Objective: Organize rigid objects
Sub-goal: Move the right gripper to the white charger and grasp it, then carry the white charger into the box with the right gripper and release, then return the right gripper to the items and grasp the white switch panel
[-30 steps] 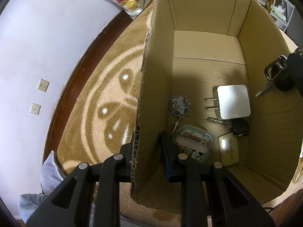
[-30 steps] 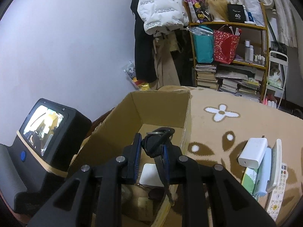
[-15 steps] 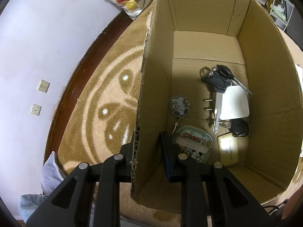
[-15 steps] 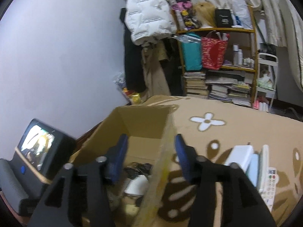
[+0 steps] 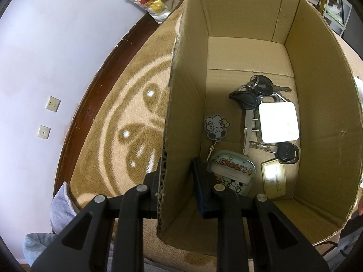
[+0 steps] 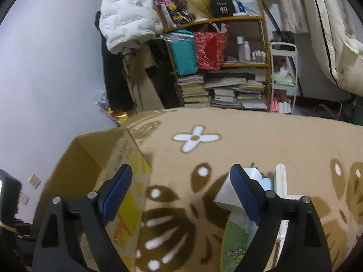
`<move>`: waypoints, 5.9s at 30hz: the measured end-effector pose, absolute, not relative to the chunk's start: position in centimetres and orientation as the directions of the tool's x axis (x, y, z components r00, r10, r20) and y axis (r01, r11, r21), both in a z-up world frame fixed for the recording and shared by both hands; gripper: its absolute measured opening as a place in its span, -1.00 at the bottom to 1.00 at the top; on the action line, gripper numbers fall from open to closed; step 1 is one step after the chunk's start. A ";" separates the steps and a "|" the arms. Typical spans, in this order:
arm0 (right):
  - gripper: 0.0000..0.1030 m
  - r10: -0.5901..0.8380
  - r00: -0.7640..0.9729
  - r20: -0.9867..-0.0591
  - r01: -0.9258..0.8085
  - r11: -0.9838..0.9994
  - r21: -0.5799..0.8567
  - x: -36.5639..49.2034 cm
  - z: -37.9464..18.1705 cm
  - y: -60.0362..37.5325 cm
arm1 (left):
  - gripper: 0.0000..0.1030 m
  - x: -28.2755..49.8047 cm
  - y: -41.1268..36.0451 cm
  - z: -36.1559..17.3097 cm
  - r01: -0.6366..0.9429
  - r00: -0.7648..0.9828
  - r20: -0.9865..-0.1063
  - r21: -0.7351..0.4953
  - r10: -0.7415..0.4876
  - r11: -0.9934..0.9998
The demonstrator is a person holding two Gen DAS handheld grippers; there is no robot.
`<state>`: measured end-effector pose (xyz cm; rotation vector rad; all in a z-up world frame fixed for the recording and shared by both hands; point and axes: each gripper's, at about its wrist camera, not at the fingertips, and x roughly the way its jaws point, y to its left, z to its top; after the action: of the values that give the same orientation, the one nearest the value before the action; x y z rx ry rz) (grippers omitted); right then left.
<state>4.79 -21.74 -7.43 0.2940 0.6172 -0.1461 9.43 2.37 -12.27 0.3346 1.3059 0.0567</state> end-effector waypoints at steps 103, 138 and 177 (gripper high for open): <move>0.09 0.054 0.837 -0.545 0.079 0.973 0.217 6.9 -3.8 -16.1 | -0.57 9.7 1.8 -11.9 0.143 0.265 -0.934 0.282 0.238 0.949; 0.10 0.144 0.772 -0.620 -0.133 0.989 0.063 6.7 -7.1 -10.0 | -0.57 9.7 1.8 -11.2 0.135 0.282 -0.932 0.275 0.229 0.952; 0.98 -0.178 0.734 -0.656 0.236 0.972 0.001 4.7 -7.0 -21.8 | -0.57 9.8 1.4 -11.4 0.131 0.275 -0.931 0.282 0.239 0.950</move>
<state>4.66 -21.83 -7.04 0.0861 0.7113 -0.2280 9.83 1.42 -11.43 0.3320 1.2975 0.0742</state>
